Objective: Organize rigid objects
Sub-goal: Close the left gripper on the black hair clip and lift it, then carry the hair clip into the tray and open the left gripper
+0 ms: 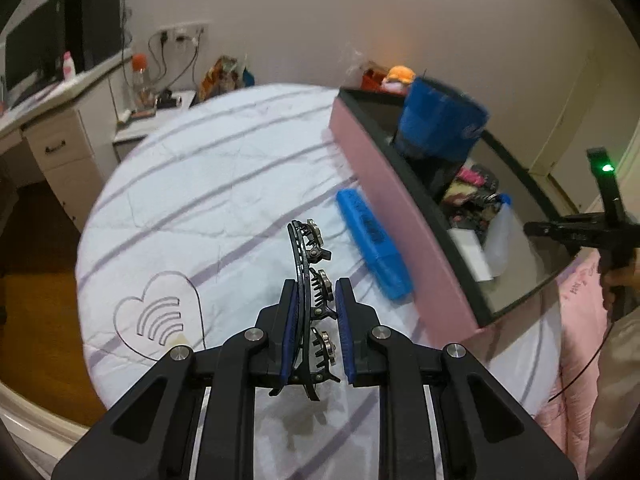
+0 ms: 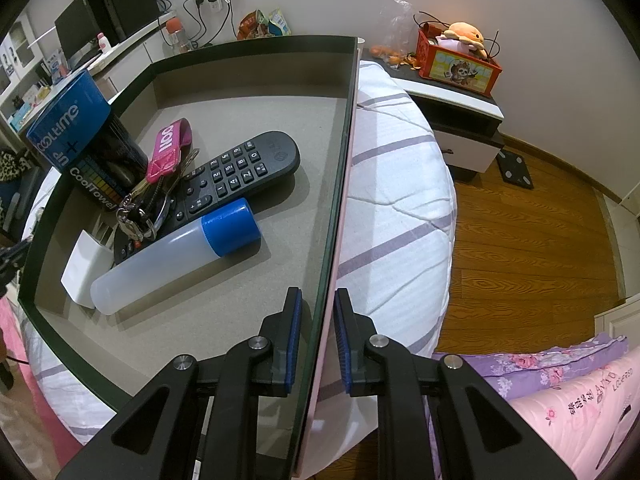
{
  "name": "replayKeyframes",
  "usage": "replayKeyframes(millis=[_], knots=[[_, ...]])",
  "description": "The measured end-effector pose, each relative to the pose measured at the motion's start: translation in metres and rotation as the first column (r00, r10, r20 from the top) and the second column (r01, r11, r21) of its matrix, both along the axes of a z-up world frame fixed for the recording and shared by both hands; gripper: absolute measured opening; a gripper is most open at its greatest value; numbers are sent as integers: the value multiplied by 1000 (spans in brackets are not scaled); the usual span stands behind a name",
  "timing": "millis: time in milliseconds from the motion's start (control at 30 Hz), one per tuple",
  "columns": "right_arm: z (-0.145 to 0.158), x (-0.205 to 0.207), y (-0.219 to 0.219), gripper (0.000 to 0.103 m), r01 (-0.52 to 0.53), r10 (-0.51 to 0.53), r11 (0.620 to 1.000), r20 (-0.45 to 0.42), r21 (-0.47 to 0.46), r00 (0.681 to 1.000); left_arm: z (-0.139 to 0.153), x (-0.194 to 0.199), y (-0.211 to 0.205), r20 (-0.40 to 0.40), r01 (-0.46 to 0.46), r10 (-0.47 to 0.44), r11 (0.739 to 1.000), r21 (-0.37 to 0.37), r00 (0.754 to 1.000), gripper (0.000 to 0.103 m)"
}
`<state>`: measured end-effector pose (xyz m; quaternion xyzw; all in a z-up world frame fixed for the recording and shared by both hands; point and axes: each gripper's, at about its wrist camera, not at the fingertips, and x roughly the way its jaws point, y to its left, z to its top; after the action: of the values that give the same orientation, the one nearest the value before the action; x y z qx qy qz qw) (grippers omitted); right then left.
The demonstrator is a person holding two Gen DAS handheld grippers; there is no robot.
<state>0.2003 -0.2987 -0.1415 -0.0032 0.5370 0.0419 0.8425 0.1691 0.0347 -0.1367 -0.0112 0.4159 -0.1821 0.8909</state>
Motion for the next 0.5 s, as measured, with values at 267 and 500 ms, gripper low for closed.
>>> replayKeyframes(millis=[267, 500], knots=[[0, 0, -1, 17, -1, 1, 1000, 0, -1, 1000, 38, -16, -22, 80, 87, -84, 996, -32, 993, 18], [2, -1, -5, 18, -4, 4, 1000, 5, 10, 1000, 58, -20, -71, 115, 202, -197, 978, -42, 974, 19]])
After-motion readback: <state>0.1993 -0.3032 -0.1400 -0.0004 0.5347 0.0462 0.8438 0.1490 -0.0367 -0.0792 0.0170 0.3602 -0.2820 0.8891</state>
